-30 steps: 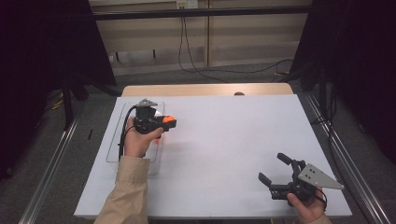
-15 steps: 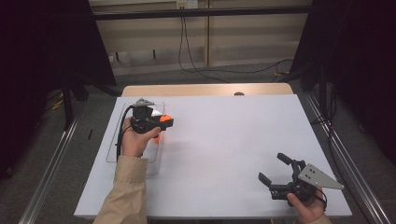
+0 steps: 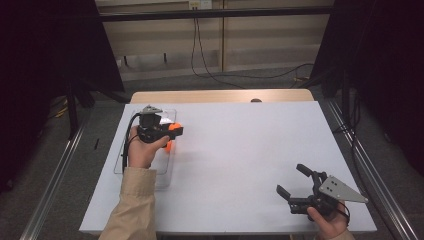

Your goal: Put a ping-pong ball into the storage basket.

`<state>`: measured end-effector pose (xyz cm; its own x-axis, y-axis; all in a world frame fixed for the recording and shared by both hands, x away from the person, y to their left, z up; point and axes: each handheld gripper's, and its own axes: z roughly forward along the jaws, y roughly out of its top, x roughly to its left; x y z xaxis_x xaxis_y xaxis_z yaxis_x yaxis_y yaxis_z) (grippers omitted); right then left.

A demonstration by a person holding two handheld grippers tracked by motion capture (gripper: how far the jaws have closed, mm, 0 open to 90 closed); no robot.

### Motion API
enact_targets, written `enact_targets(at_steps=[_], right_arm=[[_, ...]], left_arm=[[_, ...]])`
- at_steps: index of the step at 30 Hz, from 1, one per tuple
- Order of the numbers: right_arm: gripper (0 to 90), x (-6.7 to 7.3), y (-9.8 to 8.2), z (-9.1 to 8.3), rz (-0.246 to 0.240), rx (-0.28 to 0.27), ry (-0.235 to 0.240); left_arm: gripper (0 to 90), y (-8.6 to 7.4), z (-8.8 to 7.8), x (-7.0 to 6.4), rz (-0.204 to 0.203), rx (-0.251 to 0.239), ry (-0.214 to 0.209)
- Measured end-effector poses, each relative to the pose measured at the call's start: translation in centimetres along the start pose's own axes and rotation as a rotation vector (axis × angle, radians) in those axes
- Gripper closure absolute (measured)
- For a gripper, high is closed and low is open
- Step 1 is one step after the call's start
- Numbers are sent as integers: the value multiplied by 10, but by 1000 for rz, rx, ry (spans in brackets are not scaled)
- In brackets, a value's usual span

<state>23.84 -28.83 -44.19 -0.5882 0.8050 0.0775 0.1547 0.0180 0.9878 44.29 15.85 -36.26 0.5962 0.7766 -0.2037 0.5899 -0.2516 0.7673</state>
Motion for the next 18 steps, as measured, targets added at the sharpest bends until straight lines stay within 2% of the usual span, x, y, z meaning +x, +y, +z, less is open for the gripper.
enact_targets(at_steps=[18], right_arm=[[23,0,0,0,-1,0,1]], left_arm=[[510,-1,-4,5,-8,-10,20]])
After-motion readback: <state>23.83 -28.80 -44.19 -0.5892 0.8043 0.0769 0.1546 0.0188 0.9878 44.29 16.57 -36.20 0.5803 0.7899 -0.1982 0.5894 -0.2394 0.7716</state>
